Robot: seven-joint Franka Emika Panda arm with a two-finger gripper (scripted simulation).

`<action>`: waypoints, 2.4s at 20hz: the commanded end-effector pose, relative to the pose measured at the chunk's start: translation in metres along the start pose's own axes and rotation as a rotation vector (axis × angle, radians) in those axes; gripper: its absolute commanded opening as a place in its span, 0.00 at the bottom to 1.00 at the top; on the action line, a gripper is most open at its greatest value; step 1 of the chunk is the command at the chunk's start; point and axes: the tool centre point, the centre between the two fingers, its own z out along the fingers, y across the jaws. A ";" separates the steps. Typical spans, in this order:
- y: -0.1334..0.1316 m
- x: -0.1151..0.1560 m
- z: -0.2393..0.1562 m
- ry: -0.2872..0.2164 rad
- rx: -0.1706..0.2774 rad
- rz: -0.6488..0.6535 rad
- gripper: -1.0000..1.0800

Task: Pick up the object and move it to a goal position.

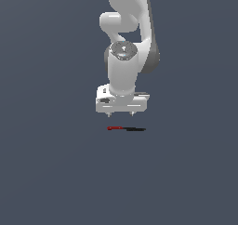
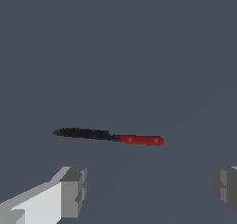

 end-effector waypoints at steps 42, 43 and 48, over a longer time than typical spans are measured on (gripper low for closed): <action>-0.024 -0.008 0.088 -0.007 0.003 -1.109 0.96; -0.025 -0.008 0.090 -0.006 0.004 -1.138 0.96; -0.030 -0.010 0.100 -0.001 0.009 -1.274 0.96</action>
